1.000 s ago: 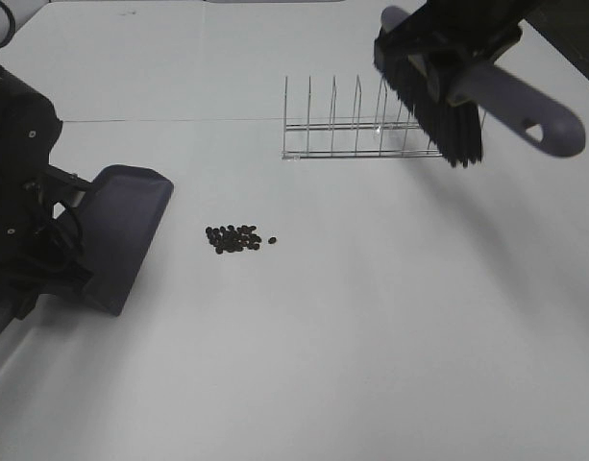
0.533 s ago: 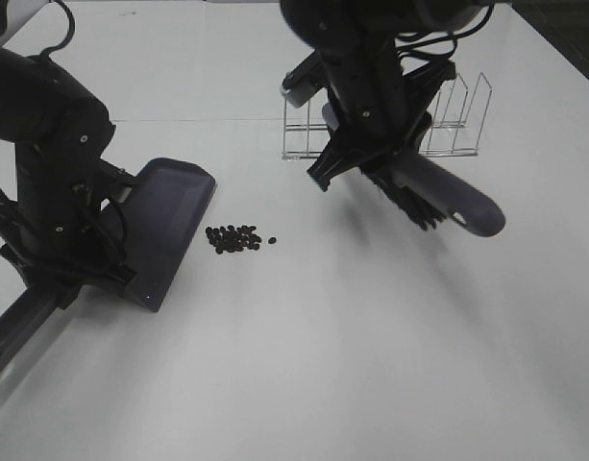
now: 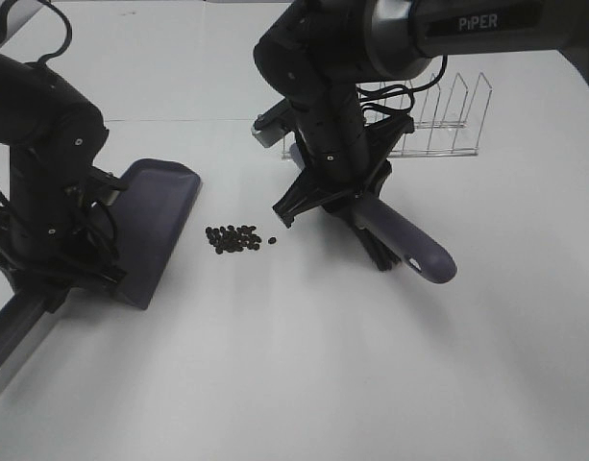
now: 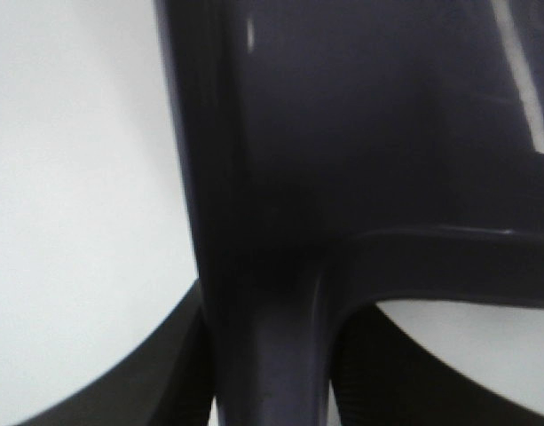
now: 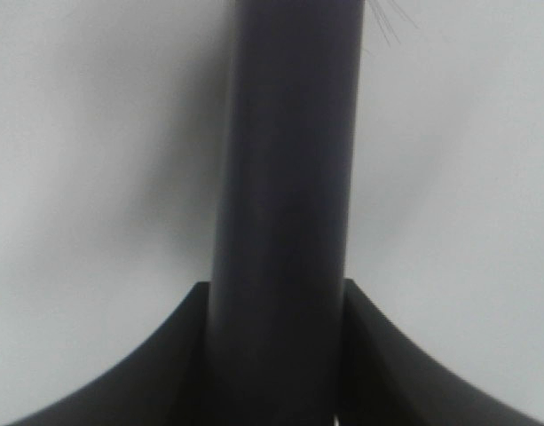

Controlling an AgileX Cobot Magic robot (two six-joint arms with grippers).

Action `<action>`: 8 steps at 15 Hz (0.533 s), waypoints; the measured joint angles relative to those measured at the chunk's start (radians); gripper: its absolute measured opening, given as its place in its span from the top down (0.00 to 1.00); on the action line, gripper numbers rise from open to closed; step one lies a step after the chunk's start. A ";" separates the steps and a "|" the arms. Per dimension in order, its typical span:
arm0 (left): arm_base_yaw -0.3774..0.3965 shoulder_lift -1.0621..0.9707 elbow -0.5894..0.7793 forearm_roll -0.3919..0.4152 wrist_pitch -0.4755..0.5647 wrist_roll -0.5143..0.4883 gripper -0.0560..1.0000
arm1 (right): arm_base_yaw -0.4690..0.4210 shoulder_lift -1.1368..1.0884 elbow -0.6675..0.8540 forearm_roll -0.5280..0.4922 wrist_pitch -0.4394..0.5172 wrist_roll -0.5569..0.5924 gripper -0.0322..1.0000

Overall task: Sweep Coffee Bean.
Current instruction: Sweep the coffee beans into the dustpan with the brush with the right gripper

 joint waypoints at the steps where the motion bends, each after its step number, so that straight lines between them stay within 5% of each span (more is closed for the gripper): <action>1: 0.028 0.000 0.000 -0.007 0.008 0.000 0.63 | 0.000 0.000 0.000 0.003 -0.004 0.000 0.61; 5: 0.070 0.000 0.000 -0.023 0.010 0.059 0.63 | 0.000 0.000 0.000 0.003 -0.008 0.000 0.61; 8: 0.063 0.012 -0.001 -0.118 -0.022 0.102 0.63 | 0.000 0.003 -0.002 0.021 -0.035 -0.002 0.61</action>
